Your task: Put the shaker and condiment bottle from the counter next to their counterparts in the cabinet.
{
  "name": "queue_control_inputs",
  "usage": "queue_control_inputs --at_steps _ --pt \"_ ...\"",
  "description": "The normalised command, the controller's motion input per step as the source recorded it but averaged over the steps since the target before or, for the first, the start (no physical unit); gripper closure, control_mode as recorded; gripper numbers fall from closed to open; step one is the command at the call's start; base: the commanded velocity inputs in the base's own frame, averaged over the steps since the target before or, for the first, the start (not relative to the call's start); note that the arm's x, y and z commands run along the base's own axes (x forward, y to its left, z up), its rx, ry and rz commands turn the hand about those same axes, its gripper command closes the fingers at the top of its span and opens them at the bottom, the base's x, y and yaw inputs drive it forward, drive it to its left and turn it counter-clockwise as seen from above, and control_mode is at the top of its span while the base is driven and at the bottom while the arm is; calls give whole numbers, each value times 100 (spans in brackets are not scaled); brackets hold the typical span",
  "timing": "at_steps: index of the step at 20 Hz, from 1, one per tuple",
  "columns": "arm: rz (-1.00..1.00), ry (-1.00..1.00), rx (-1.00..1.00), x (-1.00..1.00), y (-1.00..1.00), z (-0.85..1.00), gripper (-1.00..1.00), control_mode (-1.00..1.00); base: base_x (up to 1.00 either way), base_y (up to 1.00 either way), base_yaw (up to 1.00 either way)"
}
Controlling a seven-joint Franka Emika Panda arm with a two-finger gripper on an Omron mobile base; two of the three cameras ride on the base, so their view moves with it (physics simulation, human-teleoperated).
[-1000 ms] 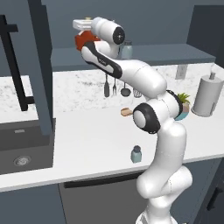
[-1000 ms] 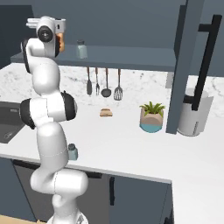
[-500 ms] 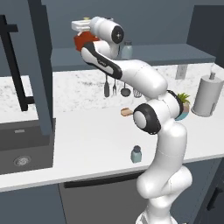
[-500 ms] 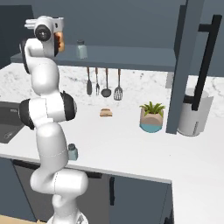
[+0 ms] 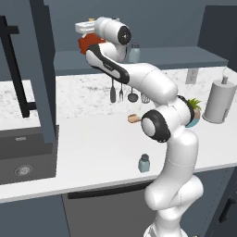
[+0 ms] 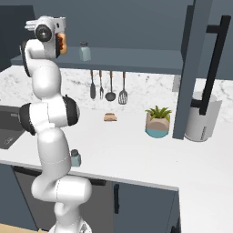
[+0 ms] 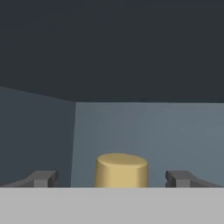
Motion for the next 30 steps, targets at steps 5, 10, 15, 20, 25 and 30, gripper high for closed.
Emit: queue_control_inputs --at_steps 5,10,15,20,25,30 --pt "0 -2 0 -19 -13 2 -100 -100 0 0 0" --pt "0 -3 -4 -31 -49 1 -100 -100 0 0 0" --pt "0 0 -10 -51 -76 1 -100 -100 0 0 0" --pt "0 -1 -8 -90 -94 16 -100 -100 0 0 0" --pt "0 -3 -1 -100 -98 4 -100 -100 0 0 0" --pt "1 -7 0 -100 -100 -10 -100 -100 0 0 0"
